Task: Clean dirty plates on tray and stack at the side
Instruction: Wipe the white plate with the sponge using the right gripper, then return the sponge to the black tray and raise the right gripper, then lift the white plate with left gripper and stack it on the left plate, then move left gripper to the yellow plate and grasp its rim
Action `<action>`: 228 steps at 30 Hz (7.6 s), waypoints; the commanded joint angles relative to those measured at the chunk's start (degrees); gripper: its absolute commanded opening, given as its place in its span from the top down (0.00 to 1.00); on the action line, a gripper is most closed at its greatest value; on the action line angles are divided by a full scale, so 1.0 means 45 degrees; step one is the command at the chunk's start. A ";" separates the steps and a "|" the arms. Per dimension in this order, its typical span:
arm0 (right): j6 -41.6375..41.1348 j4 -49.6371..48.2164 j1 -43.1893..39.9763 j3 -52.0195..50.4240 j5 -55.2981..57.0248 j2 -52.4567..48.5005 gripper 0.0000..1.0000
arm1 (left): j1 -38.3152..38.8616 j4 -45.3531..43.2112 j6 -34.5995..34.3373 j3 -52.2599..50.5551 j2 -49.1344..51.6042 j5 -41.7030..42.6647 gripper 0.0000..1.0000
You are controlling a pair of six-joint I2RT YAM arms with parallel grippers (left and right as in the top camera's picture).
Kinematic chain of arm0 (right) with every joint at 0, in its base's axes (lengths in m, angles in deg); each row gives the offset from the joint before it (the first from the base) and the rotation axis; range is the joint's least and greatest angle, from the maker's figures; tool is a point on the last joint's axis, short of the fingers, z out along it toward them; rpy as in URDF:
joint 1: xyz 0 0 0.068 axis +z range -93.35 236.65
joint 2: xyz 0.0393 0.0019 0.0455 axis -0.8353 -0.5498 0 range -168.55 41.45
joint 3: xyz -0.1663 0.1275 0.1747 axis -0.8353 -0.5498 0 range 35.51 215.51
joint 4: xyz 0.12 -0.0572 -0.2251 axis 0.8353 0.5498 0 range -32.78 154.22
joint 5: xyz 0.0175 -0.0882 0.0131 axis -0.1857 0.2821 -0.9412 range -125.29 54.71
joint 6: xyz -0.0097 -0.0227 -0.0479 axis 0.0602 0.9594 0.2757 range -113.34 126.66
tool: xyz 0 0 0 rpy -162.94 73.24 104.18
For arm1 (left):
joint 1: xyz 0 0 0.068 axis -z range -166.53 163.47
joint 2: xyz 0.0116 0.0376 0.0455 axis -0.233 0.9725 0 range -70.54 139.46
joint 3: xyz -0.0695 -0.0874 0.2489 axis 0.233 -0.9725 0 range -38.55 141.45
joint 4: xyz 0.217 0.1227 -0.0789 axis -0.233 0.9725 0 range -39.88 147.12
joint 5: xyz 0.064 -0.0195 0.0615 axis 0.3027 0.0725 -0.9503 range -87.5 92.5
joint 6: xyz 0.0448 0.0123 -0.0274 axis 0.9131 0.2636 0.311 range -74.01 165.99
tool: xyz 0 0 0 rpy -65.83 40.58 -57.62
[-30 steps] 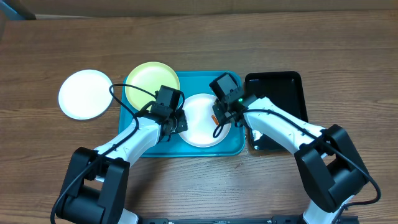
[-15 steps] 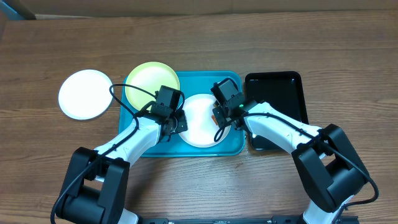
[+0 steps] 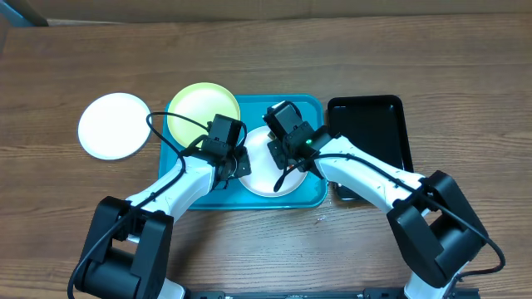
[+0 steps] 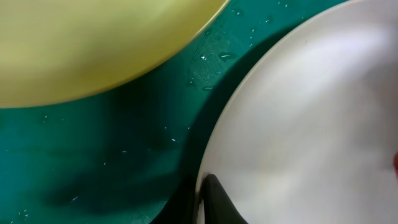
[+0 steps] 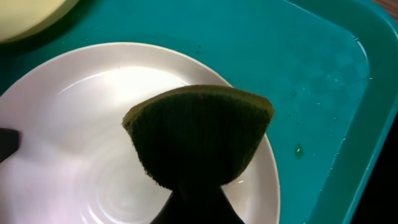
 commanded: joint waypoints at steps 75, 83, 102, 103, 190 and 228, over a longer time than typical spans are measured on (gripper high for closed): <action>0.0325 0.6533 -0.7766 0.3206 -0.4935 0.0452 0.96 | 0.0029 -0.0015 0.0058 -0.0063 0.0117 -0.0073 0.79; 0.0325 0.4197 -0.8272 0.0792 -0.4061 0.0437 0.95 | 0.0029 -0.0010 0.0063 -0.0063 0.0117 -0.0073 0.77; -0.0801 0.7169 -0.9908 0.5411 -0.4085 0.0471 0.25 | 0.0029 0.2652 0.1195 0.3628 -0.0253 -0.1608 0.96; -0.0976 0.7242 -1.0176 0.5591 -0.4163 0.0471 0.25 | 0.0029 0.2730 0.1287 0.4007 -0.0257 -0.1608 0.96; -0.1015 0.6771 -1.2978 0.5649 -0.2730 0.0466 0.00 | -1.0142 0.5430 0.0908 0.8650 0.1321 0.3502 0.96; -0.1015 0.6771 -1.2978 0.5649 -0.2730 0.0466 0.00 | -0.9928 0.7961 0.2312 0.9292 0.2934 0.4857 0.48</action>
